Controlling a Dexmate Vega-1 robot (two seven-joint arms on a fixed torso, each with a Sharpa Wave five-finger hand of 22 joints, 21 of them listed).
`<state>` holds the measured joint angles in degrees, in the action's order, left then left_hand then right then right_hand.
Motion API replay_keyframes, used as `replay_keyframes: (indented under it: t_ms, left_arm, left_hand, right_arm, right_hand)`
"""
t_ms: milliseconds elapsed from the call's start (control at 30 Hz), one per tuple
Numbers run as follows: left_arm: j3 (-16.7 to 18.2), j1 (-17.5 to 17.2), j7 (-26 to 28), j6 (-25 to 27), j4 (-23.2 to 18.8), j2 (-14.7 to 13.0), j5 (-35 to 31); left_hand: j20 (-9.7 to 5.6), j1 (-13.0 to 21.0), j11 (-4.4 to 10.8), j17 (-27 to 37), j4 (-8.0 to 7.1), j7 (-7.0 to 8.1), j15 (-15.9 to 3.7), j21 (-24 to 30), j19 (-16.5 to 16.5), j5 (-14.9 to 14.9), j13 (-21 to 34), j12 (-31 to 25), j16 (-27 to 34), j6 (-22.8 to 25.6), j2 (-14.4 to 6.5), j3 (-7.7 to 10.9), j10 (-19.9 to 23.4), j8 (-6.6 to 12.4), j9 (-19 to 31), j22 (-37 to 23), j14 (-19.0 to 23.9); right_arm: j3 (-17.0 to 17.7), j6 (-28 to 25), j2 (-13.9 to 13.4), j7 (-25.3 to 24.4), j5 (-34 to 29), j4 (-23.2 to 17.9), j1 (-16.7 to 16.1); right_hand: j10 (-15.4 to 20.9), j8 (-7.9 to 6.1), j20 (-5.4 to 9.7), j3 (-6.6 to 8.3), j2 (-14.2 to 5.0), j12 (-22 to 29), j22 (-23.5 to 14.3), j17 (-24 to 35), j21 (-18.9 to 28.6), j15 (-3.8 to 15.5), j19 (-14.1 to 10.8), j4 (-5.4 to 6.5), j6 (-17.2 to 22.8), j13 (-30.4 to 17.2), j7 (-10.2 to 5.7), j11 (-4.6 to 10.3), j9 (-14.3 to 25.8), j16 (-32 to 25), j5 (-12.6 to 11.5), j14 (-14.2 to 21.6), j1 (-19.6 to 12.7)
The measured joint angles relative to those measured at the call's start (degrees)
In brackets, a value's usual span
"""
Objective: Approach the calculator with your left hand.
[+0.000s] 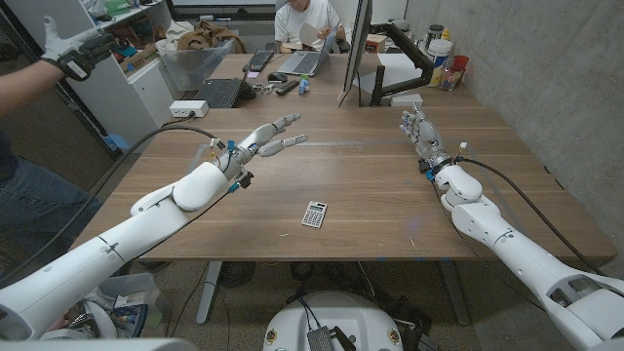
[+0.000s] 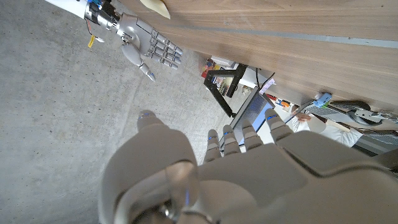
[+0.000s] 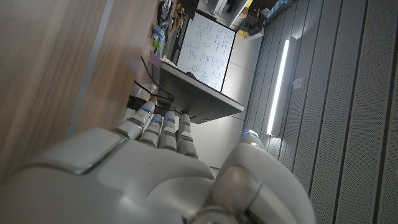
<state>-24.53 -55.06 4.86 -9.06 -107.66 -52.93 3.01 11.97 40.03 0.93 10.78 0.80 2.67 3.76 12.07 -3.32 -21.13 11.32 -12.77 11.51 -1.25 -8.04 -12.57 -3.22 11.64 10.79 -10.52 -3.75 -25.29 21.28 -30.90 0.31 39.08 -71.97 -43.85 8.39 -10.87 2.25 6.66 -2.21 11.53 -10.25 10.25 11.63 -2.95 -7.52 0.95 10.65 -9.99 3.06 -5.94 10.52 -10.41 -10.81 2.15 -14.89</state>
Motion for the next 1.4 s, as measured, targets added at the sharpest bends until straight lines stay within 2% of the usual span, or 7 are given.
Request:
replay_keyframes:
  t_ms: [300, 433, 567, 1267, 1400]
  left_arm:
    - [-0.5, 0.3, 0.2, 0.5, -0.9, -0.3, -2.1]
    - [-0.8, 0.7, 0.1, 0.6, -1.2, -0.5, -3.0]
    - [-1.1, 0.9, -0.3, 0.7, -1.3, -0.5, -3.5]
    - [-2.7, 2.1, -2.5, 1.8, -2.3, -0.8, -5.6]
    - [-2.9, 2.1, -2.9, 1.9, -2.4, -0.8, -6.0]
  left_hand:
    - [0.00, 0.2, 0.00, 0.0, 0.24, -0.31, 0.00, 0.0, 0.0, 0.4, 0.0, 0.0, 0.0, -0.3, -0.2, 0.24, 0.0, 0.00, 0.0, 0.0, 0.0]
    - [0.00, 0.4, 0.00, 0.1, 0.24, 0.00, 0.00, 0.0, 0.0, 0.4, 0.0, 0.0, 0.0, -0.6, 0.0, 0.24, 0.0, -0.19, 0.0, 0.0, 0.0]
    - [0.00, 0.4, 0.00, 0.3, 0.24, 0.00, 0.00, 0.0, 0.0, 0.4, 0.0, 0.0, 0.0, -0.6, 0.0, 0.24, 0.0, -0.23, 0.0, 0.0, 0.0]
    - [0.00, 0.6, -0.12, 0.3, 0.23, 0.00, 0.00, 0.0, 0.0, 0.9, 0.0, 0.3, 0.0, -0.6, 0.2, 0.24, -0.1, -0.23, 0.0, 0.0, 0.0]
    - [0.00, 0.7, -0.12, 0.3, 0.23, 0.00, 0.00, 0.0, 0.0, 0.9, 0.0, 0.3, 0.0, -0.6, 0.3, 0.24, -0.1, -0.23, 0.0, 0.0, 0.0]
  right_arm:
    - [0.0, 0.0, 0.1, 0.0, 0.0, 0.2, 0.0]
    - [0.1, 0.0, 0.1, 0.0, 0.2, 0.3, 0.0]
    - [0.2, 0.2, 0.1, 0.0, 0.3, 0.4, -0.1]
    - [1.1, 0.7, -0.3, -0.4, 0.7, -0.2, -0.7]
    - [1.2, 0.7, -0.3, -0.4, 0.7, -0.3, -0.7]
  right_hand:
    - [0.0, 0.00, 0.00, 0.00, 0.00, 0.0, 0.0, 0.0, 0.0, 0.00, 0.0, 0.00, 0.0, 0.0, 0.00, 0.00, 0.0, 0.0, 0.0, 0.0, 0.0]
    - [0.0, 0.00, 0.00, 0.00, 0.00, 0.0, 0.0, 0.0, 0.0, -0.01, 0.0, 0.00, 0.0, 0.0, 0.00, 0.00, 0.0, 0.0, 0.0, 0.1, 0.0]
    - [0.4, 0.00, 0.00, 0.00, 0.00, 0.0, 0.0, 0.0, 0.0, 0.09, 0.0, 0.00, 0.0, 0.0, 0.00, 0.41, 0.0, -0.4, 0.0, 1.6, 0.0]
    - [0.6, 0.00, 0.00, -0.16, -0.22, 0.0, 0.0, 0.0, 0.0, 0.09, 0.0, -0.16, 0.2, -0.1, -0.21, 0.19, 0.0, -0.4, 0.0, 1.6, 0.2]
    - [0.9, 0.00, 0.00, -0.16, -0.22, 0.0, 0.0, 0.0, 0.0, -0.01, 0.0, -0.16, 0.2, -0.3, -0.21, 0.51, 0.0, -0.4, 0.0, 2.1, 0.2]
